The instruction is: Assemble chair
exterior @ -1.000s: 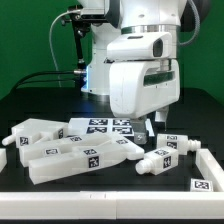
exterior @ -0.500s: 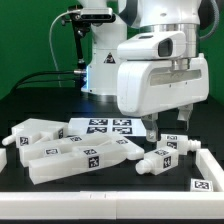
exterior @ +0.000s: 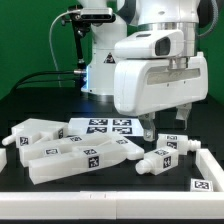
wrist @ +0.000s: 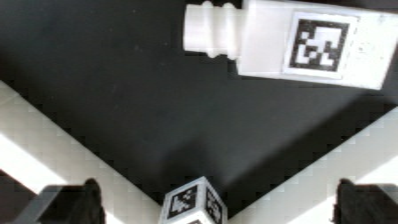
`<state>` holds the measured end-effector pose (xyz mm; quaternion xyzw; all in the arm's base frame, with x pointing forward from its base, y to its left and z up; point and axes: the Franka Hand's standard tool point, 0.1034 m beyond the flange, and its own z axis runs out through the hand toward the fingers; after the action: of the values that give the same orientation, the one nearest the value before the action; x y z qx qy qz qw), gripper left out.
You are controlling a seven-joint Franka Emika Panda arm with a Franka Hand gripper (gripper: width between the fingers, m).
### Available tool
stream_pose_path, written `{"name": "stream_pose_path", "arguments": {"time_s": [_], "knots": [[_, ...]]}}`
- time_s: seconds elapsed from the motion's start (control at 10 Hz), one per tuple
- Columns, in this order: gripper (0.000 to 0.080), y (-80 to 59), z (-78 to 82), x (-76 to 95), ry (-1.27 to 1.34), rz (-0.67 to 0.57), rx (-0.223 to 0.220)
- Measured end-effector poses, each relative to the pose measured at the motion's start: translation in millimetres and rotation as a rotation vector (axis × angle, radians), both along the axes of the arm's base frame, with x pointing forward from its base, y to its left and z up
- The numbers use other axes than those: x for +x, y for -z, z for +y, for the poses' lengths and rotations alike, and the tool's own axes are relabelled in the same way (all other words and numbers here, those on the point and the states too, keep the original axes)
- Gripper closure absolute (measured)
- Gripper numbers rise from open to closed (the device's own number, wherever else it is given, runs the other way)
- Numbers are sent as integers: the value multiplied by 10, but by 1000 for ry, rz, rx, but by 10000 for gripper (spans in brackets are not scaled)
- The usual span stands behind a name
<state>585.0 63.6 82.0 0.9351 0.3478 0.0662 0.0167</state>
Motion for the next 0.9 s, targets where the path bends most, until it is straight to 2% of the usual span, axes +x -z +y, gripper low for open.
{"name": "stream_pose_path", "arguments": {"time_s": [0.3,0.6,0.9], "knots": [[150,21,-3,-54,253,15,29],[150,21,2,-52,285,17,38],[150,90,75,-188,813,104,117]]}}
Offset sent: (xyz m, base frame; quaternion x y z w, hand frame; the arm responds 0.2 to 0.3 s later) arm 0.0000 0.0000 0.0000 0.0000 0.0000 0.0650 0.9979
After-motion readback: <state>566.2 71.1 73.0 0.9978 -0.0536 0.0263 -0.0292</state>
